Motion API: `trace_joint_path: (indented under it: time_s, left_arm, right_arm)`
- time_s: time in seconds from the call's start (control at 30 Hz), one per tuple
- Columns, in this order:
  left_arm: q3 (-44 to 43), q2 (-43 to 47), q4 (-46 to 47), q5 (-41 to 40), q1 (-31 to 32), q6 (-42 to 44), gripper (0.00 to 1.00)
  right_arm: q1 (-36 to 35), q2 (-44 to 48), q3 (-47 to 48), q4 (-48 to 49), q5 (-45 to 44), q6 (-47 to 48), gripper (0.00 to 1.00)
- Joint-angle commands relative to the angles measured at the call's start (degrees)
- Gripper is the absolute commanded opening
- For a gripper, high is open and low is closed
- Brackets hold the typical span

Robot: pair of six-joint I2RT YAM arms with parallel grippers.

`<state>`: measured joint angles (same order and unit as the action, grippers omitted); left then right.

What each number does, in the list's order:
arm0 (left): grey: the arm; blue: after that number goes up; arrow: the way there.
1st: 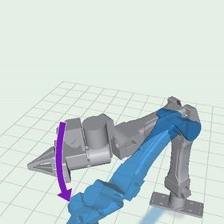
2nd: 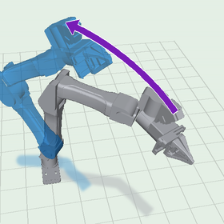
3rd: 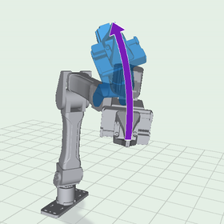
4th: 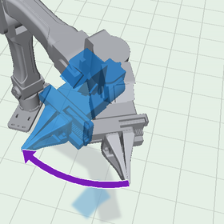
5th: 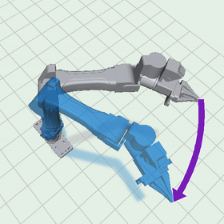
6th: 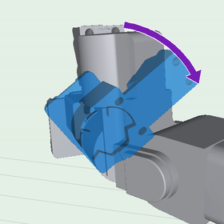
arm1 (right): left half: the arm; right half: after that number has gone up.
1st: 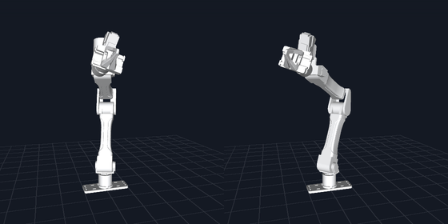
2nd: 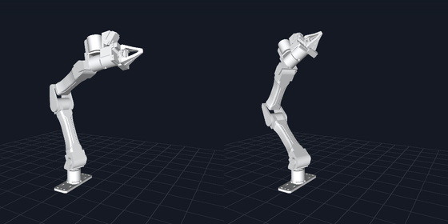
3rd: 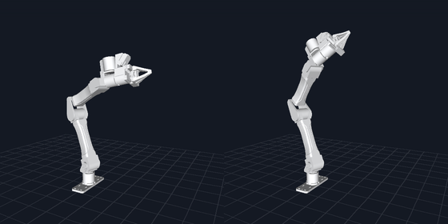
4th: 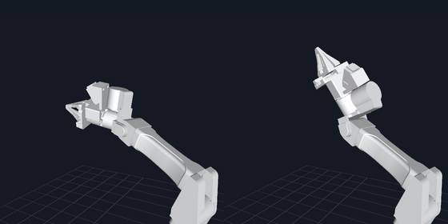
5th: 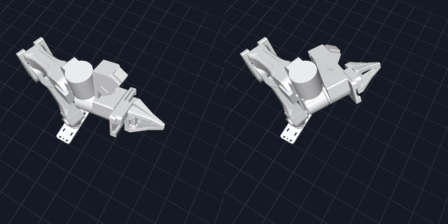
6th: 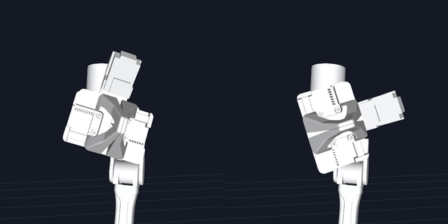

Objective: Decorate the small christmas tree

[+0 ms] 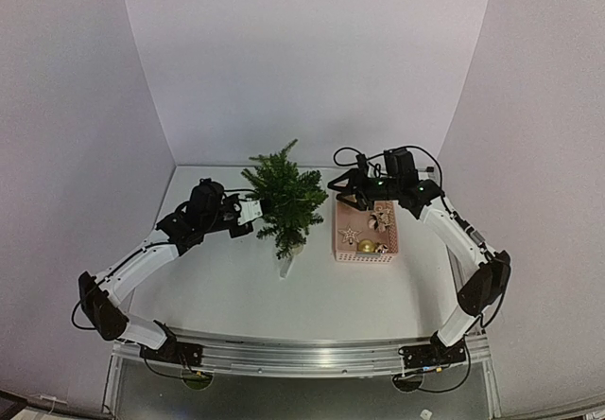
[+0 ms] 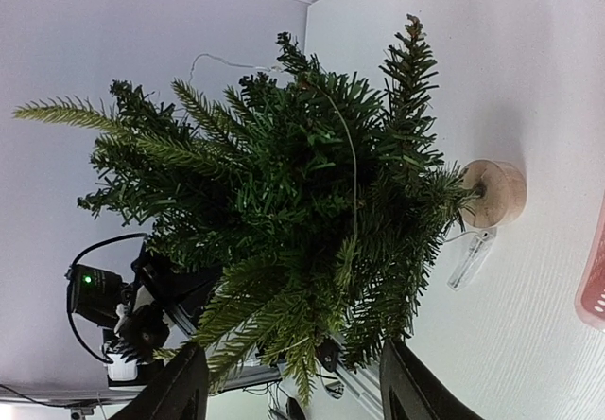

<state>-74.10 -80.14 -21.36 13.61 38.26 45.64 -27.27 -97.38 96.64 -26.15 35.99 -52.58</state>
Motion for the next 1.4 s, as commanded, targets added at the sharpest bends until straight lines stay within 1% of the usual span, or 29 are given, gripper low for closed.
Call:
trace_joint_path:
  time_s: [0.0,0.17,0.33,0.57,0.77,0.8,0.93,0.97,1.1,1.17,1.37]
  left_arm:
    - [1.21,0.78,5.12,3.25,-0.01,5.92,0.00]
    - [1.41,-1.44,6.26,3.95,0.00,6.20,0.00]
    - [1.21,-4.13,6.26,1.80,-0.03,5.96,0.00]
    - [2.43,-4.72,5.46,3.93,-0.03,5.10,0.00]
    - [2.11,-5.51,6.83,3.54,-0.03,3.07,0.00]
    - [2.03,-5.32,6.97,3.67,-0.03,2.47,0.02]
    - [2.22,-2.98,6.87,4.56,-0.07,0.42,0.20]
    - [2.48,-2.15,6.85,4.71,-0.09,0.24,0.23]
    - [2.67,1.05,5.51,4.23,-0.16,-0.34,0.28]
    - [2.67,2.55,3.77,3.52,-0.19,-0.28,0.32]
    - [3.41,6.52,1.36,1.97,-0.20,-0.23,0.54]
  right_arm:
    - [0.02,2.22,-0.28,1.13,0.19,0.78,0.60]
    - [0.01,2.32,0.25,1.13,0.39,0.81,0.61]
    - [-0.01,2.10,0.67,1.12,0.06,1.01,0.61]
    - [0.02,1.81,0.95,1.19,0.00,1.16,0.61]
    - [-0.01,1.50,1.15,1.19,0.22,1.20,0.62]
    - [0.01,1.51,1.17,1.19,0.22,1.19,0.62]
    - [-0.01,1.84,1.18,1.11,0.14,1.08,0.63]
    - [0.02,1.89,1.16,1.14,0.10,1.07,0.63]
    - [0.01,1.91,1.53,1.11,0.08,1.30,0.63]
    - [0.01,1.70,2.03,1.10,0.31,1.53,0.63]
    - [0.02,1.23,3.14,0.95,-0.45,2.42,0.64]
